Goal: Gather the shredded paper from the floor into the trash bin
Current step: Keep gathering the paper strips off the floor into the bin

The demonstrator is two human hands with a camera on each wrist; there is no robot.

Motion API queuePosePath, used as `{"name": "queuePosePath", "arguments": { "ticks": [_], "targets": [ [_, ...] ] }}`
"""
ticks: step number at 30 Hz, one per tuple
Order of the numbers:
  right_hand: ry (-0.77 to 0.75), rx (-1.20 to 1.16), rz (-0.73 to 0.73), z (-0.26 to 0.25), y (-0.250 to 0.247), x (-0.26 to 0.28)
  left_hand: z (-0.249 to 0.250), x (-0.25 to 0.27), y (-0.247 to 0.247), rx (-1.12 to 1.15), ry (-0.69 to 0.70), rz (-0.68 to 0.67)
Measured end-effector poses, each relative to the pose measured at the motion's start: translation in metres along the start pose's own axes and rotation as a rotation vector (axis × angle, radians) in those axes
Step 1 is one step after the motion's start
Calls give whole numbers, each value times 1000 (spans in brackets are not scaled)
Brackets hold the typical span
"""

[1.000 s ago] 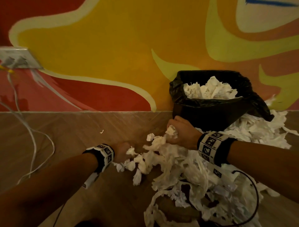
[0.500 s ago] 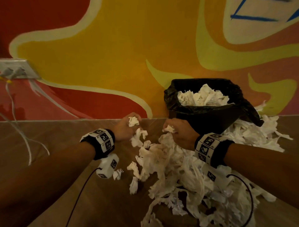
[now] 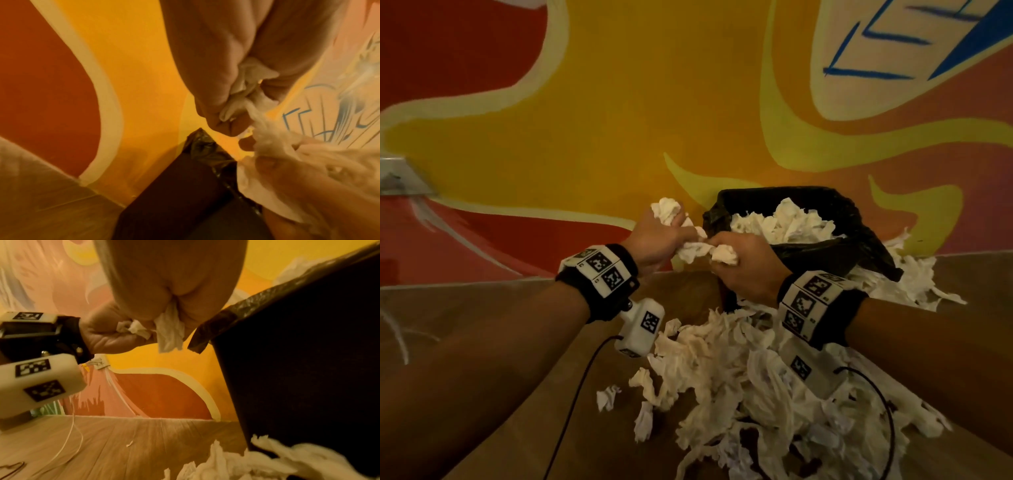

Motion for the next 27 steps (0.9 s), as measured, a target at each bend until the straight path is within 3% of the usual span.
{"name": "queuePosePath", "arguments": {
  "ticks": [5,9,11,13,16,19,22,25,27],
  "targets": [
    [-9,54,117,3,-29,0,26,-20,13,184,61,-42],
    [43,-97,161,18,-52,-1,36,-34,29,139,78,-39],
    [64,-31,187,26,-66,-4,38,-40,40,118,100,-26],
    [87,78,230,34,-81,-6,36,-47,50,30,92,8],
    [131,45,259,51,-99,-8,36,-58,71,-251,98,-10],
    [200,124,139,63,-106,-10,32,-65,91,-480,54,-90],
    [316,391,-178,74,-96,-11,23,-69,110,-869,25,-242],
    [482,422,-323,96,-88,-8,12,-73,112,-896,-155,-290],
    [474,326,-323,103,-87,-6,9,-77,118,-971,-208,-383]
  ]
}}
Point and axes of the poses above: each hand's wrist, its own x-axis away from the middle knuckle, its own y-axis out of the palm, z = x × y, the point moved 5 cm from there along -x, towards the middle knuckle, and after that the axes turned 9 degrees about -z, right-handed, at the moved point
